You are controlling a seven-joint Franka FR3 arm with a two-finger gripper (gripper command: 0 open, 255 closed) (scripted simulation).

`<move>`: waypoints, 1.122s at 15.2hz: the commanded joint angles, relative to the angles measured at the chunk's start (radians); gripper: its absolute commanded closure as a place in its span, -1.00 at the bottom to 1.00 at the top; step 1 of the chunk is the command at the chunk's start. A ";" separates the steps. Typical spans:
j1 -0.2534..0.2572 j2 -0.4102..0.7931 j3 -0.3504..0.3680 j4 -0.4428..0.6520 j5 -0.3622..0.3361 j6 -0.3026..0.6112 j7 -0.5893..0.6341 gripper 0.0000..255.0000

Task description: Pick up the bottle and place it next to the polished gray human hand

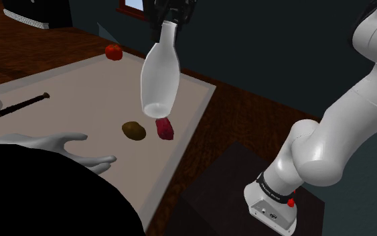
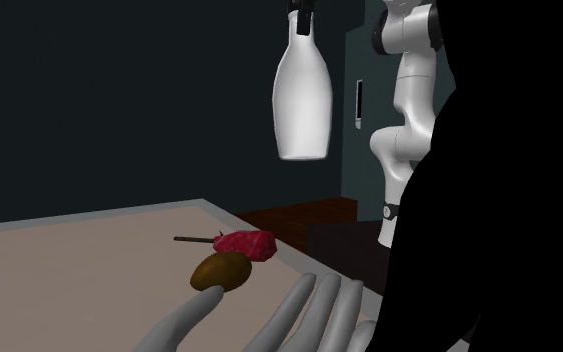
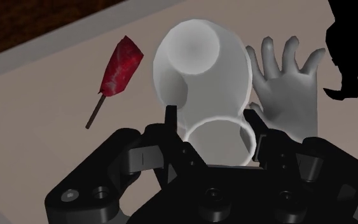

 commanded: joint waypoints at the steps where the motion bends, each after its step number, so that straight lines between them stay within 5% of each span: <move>1: 0.000 -0.013 -0.001 -0.043 0.003 0.032 -0.002 1.00; 17: 0.002 -0.068 -0.004 -0.322 0.016 0.256 -0.006 1.00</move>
